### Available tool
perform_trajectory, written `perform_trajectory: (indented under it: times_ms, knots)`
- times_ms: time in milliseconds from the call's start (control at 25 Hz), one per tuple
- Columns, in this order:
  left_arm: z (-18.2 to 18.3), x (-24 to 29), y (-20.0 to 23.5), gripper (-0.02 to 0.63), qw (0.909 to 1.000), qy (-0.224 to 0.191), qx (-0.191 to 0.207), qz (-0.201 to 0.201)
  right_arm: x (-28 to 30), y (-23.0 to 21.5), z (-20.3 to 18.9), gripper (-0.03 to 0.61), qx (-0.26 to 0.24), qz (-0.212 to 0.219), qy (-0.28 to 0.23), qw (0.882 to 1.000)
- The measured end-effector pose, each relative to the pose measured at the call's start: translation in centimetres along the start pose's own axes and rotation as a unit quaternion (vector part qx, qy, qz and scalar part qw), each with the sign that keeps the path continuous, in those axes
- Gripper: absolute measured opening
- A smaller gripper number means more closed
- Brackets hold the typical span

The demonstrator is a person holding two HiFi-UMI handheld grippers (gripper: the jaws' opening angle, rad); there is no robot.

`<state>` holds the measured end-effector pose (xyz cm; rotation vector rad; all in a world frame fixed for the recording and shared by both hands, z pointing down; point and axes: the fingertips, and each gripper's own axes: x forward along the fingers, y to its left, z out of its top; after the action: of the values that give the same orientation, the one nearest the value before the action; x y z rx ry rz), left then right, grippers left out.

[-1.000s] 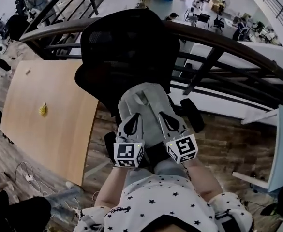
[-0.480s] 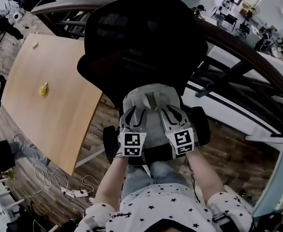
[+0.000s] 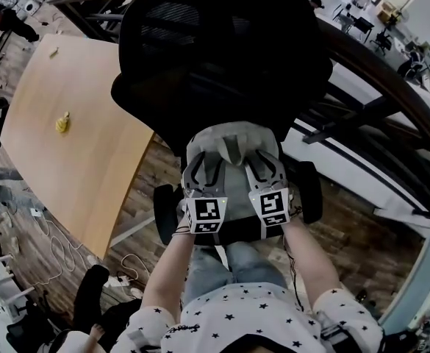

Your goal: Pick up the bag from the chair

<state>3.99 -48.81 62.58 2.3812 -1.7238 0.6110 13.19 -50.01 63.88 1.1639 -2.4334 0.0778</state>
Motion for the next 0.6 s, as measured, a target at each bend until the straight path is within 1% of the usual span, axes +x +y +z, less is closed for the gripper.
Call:
perform_trajectory:
  times_ms: [160,280,400,600]
  knots:
    - [0.4,0.4,0.0,0.189,1.0000,-0.003,0.002,-0.002,0.6,-0.3,0.9,0.120,-0.007,0.002,-0.012,1.000]
    - [1.4,1.1,0.0,0.189,0.9999,-0.015,0.006,-0.006,1.0,-0.6,2.1,0.118,0.002,0.009,-0.025,1.000]
    - [2.4,1.8,0.2,0.189,0.9997,-0.024,-0.002,-0.007,1.4,-1.3,3.6,0.115,0.010,0.011,-0.041,0.999]
    - [4.3,2.4,1.2,0.189,0.9993,-0.034,-0.014,0.000,2.2,-1.5,5.8,0.110,0.010,0.023,-0.053,0.998]
